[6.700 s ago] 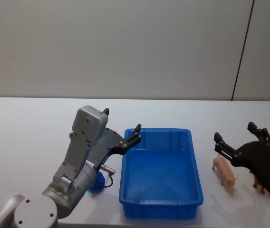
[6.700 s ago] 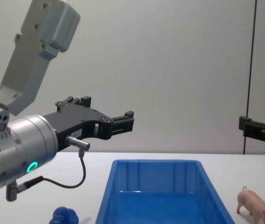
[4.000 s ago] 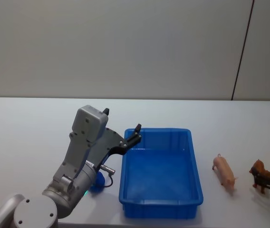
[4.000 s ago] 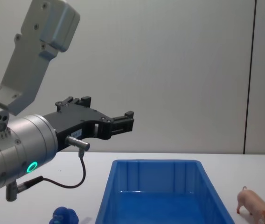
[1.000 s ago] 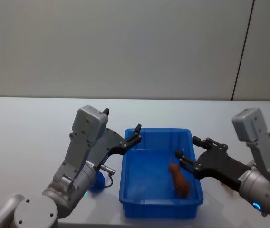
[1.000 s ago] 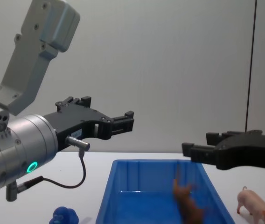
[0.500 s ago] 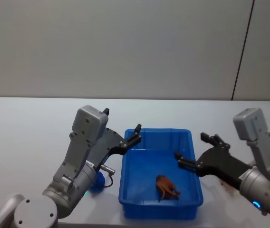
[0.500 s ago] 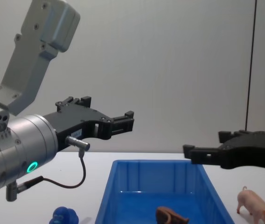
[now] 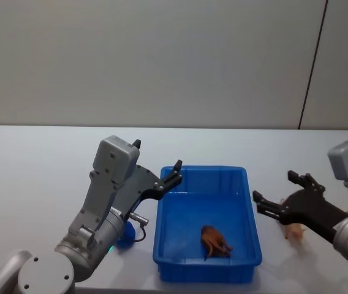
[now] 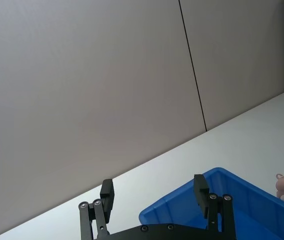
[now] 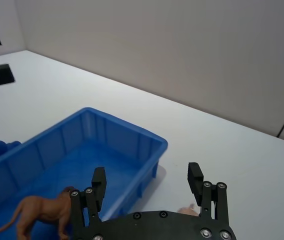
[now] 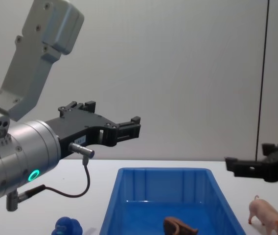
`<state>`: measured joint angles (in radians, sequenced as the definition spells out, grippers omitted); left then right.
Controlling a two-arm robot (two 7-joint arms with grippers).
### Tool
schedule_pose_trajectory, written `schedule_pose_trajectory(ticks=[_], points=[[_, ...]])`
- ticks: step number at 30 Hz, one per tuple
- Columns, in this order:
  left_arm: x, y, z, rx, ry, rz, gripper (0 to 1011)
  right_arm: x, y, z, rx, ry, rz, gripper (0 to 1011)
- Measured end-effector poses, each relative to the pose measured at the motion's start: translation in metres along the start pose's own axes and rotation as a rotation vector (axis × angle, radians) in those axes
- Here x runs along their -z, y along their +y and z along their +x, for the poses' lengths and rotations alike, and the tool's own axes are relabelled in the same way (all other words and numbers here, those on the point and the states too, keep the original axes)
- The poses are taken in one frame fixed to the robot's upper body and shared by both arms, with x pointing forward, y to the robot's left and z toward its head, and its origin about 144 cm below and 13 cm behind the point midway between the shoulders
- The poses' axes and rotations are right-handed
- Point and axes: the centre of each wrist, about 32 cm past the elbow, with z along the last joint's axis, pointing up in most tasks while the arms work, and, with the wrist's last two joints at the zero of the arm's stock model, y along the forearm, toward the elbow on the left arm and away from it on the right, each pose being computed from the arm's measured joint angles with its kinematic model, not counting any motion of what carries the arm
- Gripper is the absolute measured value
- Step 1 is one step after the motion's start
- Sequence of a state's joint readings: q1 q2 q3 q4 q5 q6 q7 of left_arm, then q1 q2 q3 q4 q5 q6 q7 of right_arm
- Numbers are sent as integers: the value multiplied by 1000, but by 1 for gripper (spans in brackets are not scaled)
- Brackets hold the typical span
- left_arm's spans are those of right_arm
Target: Pick up the two dolls from the table and place them into the box.
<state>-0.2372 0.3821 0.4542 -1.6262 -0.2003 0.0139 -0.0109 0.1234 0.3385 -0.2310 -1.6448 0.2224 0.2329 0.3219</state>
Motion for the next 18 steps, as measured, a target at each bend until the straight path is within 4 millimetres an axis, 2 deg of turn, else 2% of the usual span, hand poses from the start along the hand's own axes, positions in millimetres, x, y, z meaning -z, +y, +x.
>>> schedule_pose_trajectory(ticks=[18], points=[[0, 0, 0, 0, 0, 0, 1001, 27, -7, 19, 56, -16, -140, 1001]])
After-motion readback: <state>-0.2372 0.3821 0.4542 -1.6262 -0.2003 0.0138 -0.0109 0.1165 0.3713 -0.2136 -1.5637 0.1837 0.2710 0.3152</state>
